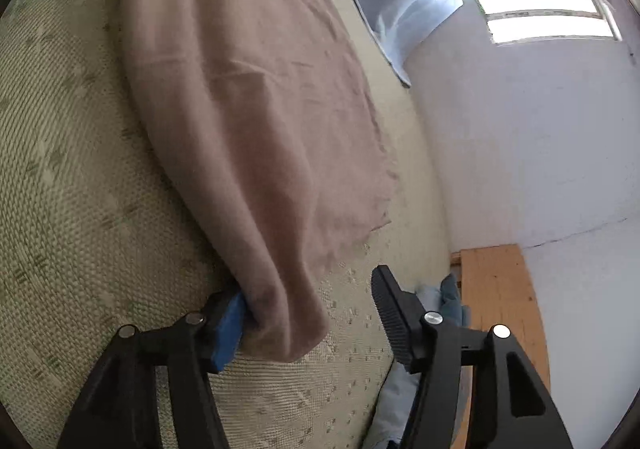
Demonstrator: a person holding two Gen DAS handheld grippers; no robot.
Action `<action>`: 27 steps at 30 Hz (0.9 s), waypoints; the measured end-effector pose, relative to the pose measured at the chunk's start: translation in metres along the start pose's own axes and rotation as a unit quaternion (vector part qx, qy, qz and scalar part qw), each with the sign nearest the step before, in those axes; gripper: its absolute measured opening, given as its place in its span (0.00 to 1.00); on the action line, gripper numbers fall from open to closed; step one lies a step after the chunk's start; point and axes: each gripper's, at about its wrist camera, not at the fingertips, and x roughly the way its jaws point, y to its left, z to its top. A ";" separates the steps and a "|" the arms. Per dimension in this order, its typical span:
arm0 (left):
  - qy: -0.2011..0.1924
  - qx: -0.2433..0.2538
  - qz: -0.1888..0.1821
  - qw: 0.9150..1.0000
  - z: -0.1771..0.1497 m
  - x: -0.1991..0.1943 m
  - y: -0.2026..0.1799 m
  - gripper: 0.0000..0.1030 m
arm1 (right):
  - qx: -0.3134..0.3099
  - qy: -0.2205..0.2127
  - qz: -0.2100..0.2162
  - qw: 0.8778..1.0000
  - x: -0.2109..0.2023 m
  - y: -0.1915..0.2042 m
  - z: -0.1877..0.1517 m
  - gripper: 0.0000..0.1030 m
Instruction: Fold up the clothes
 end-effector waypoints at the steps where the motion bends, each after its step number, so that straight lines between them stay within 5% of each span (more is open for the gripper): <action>1: 0.000 0.000 0.001 1.000 0.000 0.005 -0.004 0.05 | -0.002 0.003 0.033 0.999 0.000 -0.003 0.001 0.22; 2: -0.001 0.000 0.001 1.000 -0.001 0.006 -0.005 0.05 | -0.009 0.005 0.049 0.999 -0.001 -0.002 0.001 0.12; 4: 0.000 0.002 0.002 1.000 -0.002 0.004 -0.005 0.05 | -0.042 0.004 0.033 0.999 -0.006 0.006 0.000 0.10; 12: 0.001 0.013 0.003 1.000 -0.010 -0.018 -0.001 0.05 | 0.013 -0.003 0.021 1.000 -0.043 -0.015 -0.006 0.08; 15: 0.000 0.021 -0.001 1.000 -0.016 -0.034 -0.001 0.05 | 0.037 -0.017 0.010 0.999 -0.040 -0.031 0.026 0.08; 19: -0.003 0.030 -0.007 1.000 -0.028 -0.066 0.001 0.05 | 0.051 -0.036 -0.009 0.998 -0.045 -0.067 -0.008 0.08; 27: -0.025 0.067 -0.018 0.997 -0.074 -0.118 -0.007 0.05 | 0.099 -0.064 -0.041 0.992 -0.137 -0.051 -0.009 0.08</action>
